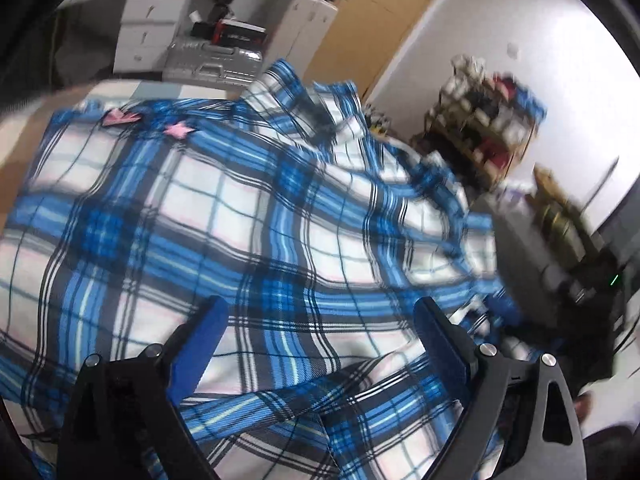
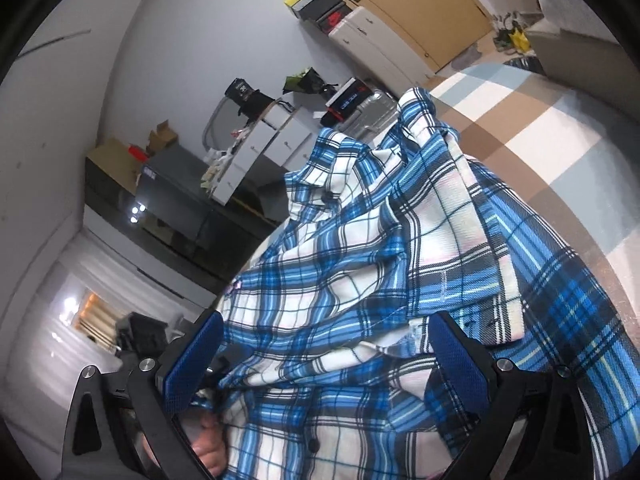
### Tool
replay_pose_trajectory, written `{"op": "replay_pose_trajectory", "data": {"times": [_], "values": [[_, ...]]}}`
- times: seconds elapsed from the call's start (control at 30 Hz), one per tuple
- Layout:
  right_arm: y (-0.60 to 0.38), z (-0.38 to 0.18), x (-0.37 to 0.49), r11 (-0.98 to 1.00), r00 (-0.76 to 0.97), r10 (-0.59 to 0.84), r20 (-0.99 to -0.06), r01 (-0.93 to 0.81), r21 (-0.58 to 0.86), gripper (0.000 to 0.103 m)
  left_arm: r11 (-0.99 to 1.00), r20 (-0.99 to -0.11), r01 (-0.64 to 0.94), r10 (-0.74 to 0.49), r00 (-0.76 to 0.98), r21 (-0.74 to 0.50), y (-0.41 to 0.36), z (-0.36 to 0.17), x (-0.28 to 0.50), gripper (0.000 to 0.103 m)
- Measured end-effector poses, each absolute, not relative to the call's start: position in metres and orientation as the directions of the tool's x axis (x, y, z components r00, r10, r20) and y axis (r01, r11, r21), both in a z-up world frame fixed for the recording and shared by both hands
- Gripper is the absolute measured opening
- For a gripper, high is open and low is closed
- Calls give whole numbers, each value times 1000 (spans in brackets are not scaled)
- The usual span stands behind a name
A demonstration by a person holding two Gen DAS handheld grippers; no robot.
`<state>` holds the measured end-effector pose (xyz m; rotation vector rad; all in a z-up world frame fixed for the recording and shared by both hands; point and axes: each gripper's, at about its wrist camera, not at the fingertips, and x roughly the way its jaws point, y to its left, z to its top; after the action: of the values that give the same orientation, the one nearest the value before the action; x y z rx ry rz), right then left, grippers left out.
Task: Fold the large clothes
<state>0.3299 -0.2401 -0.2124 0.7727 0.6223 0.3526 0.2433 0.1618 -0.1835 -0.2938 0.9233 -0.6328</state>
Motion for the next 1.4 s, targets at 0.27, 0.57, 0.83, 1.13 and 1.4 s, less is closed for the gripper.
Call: {"op": "replay_pose_trajectory", "data": {"times": [0.27, 0.57, 0.83, 1.13, 1.4], "values": [[-197, -157, 375, 945, 760, 175, -626, 48, 322, 103, 828, -592, 332, -556, 583, -451, 173, -163, 236, 91], [-171, -200, 444, 987, 479, -158, -863, 99, -126, 101, 915, -456, 227, -368, 810, -335, 211, -133, 220, 91], [-153, -190, 426, 992, 534, -125, -837, 66, -106, 102, 892, -489, 177, -384, 783, -416, 213, -141, 232, 91], [-151, -173, 443, 1000, 521, -4, -854, -11, -11, 96, 897, -503, 141, -359, 786, -420, 215, -142, 233, 91], [-136, -118, 555, 998, 552, 40, -833, 13, 56, 98, 912, -517, 156, -348, 782, -379, 206, -144, 233, 91]]}}
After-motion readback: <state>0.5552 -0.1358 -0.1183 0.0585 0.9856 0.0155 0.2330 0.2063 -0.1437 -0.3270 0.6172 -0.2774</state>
